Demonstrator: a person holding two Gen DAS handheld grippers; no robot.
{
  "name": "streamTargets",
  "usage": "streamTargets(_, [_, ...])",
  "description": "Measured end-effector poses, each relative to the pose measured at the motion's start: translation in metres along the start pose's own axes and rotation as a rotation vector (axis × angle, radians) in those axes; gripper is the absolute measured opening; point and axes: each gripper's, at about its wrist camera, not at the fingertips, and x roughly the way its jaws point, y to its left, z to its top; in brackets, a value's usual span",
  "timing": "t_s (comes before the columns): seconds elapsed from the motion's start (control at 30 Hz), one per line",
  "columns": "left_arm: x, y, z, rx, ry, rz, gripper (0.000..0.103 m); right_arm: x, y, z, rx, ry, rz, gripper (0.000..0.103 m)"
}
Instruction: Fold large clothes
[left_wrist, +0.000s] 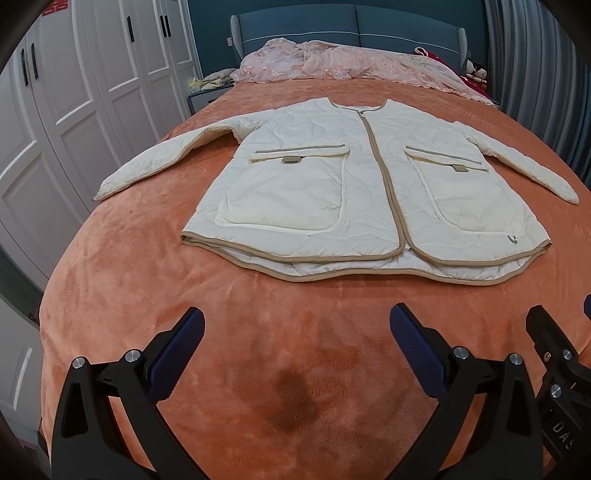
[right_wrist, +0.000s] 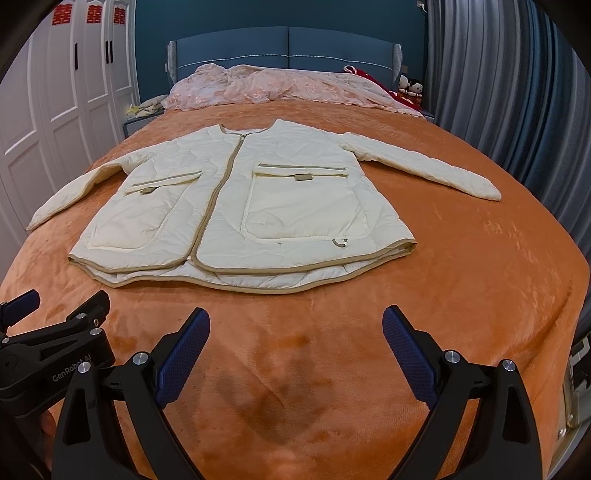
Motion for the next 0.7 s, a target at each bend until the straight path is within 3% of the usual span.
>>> streamTargets(0.7, [-0.0036, -0.0006, 0.0012, -0.004, -0.001, 0.003, 0.098, -0.0008, -0.0001, -0.0006, 0.001, 0.000, 0.001, 0.093])
